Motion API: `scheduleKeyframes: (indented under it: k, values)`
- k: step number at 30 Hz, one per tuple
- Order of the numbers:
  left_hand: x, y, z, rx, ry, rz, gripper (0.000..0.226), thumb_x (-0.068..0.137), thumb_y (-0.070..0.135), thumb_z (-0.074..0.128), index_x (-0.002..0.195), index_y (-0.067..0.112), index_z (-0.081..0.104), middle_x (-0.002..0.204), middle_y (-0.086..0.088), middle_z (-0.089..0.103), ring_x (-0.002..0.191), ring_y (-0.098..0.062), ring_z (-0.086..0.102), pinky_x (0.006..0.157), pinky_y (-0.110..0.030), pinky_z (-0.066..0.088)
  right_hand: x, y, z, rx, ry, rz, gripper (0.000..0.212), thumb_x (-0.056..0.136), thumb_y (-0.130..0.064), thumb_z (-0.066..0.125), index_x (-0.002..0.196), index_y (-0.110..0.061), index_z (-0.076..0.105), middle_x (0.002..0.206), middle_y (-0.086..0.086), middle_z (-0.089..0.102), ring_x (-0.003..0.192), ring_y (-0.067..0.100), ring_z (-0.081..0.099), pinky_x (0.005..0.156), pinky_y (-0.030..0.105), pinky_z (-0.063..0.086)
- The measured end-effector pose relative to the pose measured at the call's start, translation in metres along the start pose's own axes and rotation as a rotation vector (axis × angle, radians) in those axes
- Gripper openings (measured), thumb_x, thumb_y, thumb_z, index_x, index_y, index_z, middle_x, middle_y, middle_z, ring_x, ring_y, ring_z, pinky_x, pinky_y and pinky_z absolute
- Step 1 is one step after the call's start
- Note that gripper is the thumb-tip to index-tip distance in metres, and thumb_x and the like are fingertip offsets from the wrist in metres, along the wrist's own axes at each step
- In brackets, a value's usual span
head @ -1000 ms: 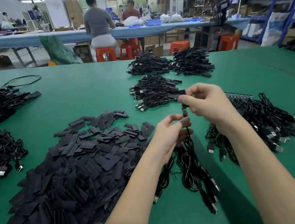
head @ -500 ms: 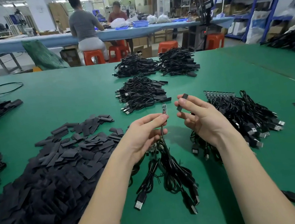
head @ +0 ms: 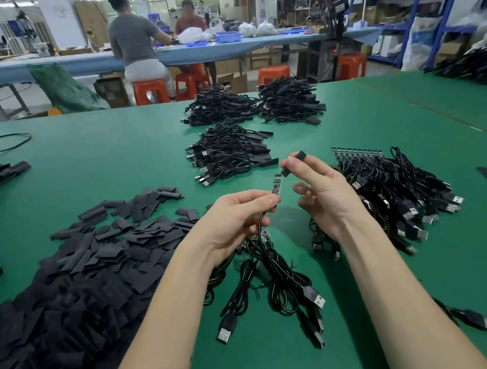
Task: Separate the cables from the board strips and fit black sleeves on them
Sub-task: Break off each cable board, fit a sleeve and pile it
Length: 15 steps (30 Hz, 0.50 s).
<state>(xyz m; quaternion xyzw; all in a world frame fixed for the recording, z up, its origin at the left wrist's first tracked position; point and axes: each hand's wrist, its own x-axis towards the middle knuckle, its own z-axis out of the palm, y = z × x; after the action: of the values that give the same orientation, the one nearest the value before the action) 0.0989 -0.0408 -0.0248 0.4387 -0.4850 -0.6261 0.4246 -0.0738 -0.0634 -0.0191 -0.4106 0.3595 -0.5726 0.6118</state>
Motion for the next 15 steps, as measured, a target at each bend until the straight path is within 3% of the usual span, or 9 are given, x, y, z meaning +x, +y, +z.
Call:
scheduleKeyframes:
  k: [9, 15]
  values:
    - [-0.001, 0.003, -0.003, 0.043, -0.028, 0.019, 0.003, 0.087, 0.016, 0.075, 0.089, 0.015, 0.076, 0.074, 0.009, 0.068, 0.056, -0.003, 0.056, 0.05, -0.012, 0.039, 0.002, 0.003, 0.0, -0.019, -0.005, 0.011, 0.027, 0.056, -0.037, 0.088, 0.082, -0.031, 0.082, 0.095, -0.007, 0.074, 0.05, 0.002, 0.043, 0.046, 0.013, 0.032]
    - [-0.012, 0.007, -0.01, 0.226, -0.102, 0.095, 0.001, 0.091, 0.009, 0.071, 0.091, 0.011, 0.071, 0.064, 0.01, 0.064, 0.051, -0.001, 0.055, 0.046, -0.008, 0.036, 0.0, -0.001, -0.014, -0.038, -0.204, 0.124, 0.027, 0.062, -0.031, 0.091, 0.087, -0.03, 0.082, 0.098, -0.004, 0.077, 0.05, 0.001, 0.046, 0.045, 0.012, 0.035]
